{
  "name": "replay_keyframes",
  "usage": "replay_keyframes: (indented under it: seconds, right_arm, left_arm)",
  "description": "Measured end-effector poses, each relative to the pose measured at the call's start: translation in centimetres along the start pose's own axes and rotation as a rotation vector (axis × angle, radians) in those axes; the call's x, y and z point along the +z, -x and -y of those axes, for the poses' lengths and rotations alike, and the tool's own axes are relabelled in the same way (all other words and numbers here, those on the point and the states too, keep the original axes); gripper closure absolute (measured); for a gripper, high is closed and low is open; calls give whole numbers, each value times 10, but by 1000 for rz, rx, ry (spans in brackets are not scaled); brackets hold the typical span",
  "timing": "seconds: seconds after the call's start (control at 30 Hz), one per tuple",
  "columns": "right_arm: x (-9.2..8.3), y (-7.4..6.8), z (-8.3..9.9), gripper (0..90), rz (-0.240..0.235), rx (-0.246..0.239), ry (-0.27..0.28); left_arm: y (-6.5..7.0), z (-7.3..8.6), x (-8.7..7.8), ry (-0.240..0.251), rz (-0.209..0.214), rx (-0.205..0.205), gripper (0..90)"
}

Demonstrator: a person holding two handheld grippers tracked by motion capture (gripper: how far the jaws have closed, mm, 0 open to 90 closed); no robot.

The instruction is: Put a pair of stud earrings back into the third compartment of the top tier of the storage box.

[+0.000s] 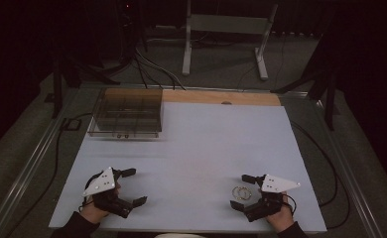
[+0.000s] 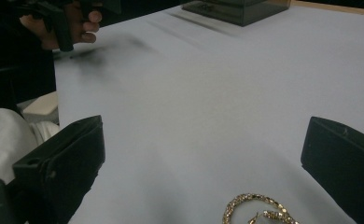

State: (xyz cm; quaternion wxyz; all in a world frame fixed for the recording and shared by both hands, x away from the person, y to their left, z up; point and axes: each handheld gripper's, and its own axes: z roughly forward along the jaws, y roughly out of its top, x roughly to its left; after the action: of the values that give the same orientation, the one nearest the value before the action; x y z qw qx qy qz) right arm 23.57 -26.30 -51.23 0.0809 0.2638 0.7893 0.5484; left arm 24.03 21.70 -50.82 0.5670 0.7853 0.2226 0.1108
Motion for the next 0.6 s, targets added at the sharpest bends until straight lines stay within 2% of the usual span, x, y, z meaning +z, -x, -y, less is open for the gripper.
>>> replay_keyframes:
  seconds: [0.13,0.27,0.47,0.5,0.6]
  right_arm:
    - [4,3,1,0,-28,33,-17]
    - [3,0,0,0,-35,20,-16]
    - [-1,-6,-10,0,-42,-12,11]
    - [-2,-7,-14,0,-38,-24,11]
    - [-8,-5,-22,0,-48,-7,53]
  left_arm:
    - [2,0,-1,-2,-3,-2,5]
    - [3,-1,-1,9,1,3,5]
    - [2,0,1,2,5,0,5]
    - [2,2,0,9,9,-14,5]
    - [2,2,0,7,13,-14,5]
